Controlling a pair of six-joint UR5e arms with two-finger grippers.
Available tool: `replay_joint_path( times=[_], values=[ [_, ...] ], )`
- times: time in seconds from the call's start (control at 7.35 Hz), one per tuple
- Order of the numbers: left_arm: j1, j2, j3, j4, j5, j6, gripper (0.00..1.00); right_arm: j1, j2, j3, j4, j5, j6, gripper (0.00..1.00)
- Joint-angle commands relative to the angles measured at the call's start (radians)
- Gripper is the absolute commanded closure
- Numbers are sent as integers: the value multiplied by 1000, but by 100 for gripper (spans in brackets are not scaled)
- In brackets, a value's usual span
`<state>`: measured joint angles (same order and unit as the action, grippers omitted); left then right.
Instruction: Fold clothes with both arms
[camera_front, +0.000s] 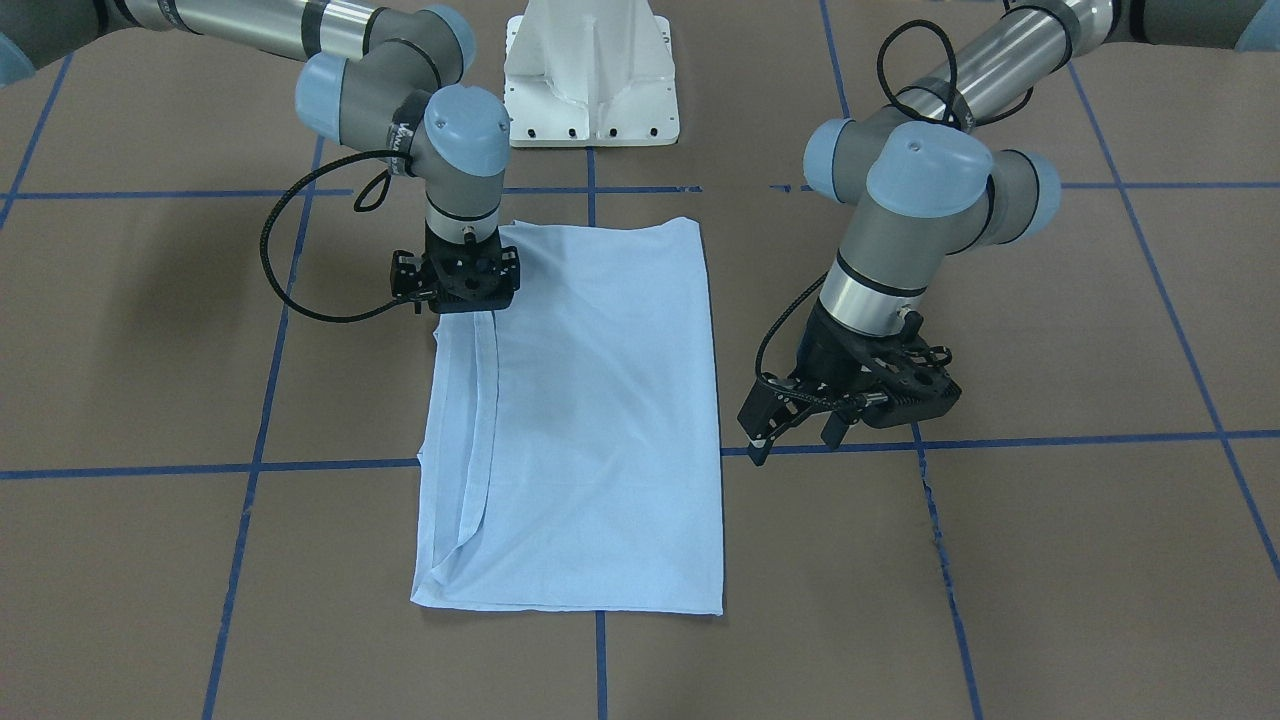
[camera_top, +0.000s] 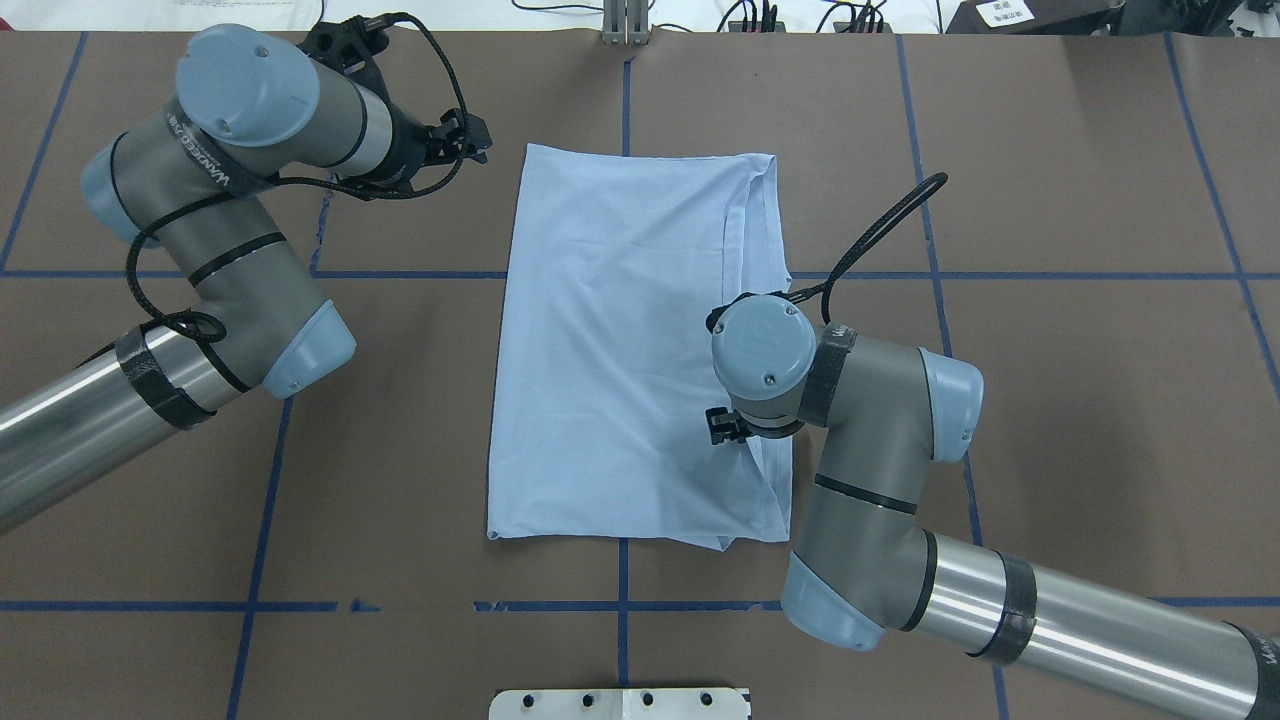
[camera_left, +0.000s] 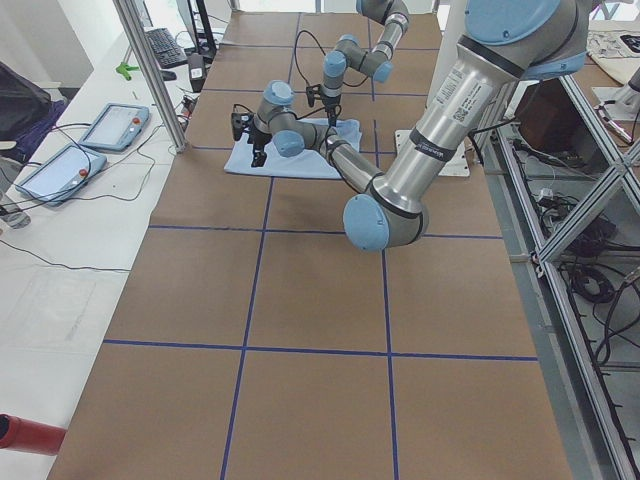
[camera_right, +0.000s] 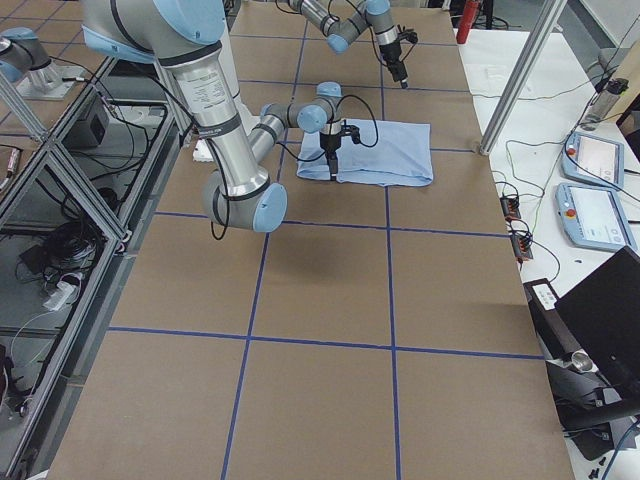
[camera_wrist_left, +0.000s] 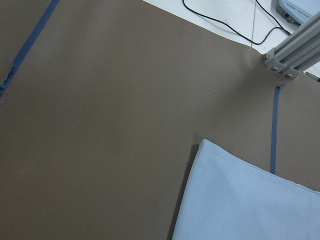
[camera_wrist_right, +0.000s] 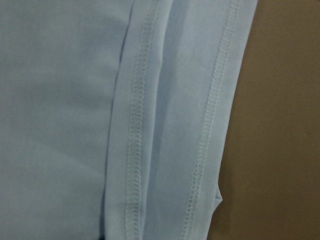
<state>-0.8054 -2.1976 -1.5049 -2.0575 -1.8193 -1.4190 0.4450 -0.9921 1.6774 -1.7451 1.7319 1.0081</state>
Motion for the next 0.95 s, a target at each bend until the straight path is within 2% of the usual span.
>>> replay_joint_path(
  times=[0.0, 0.54, 0.82],
  values=[
    [0, 1, 0, -1, 0, -1, 0, 6, -3, -1, -10, 0, -2, 0],
    [8, 1, 8, -9, 0, -6, 0, 64, -20, 45, -147, 0, -92, 0],
    [9, -1, 6, -7, 2, -11, 0, 75, -65, 74, -154, -3, -101, 0]
  ],
)
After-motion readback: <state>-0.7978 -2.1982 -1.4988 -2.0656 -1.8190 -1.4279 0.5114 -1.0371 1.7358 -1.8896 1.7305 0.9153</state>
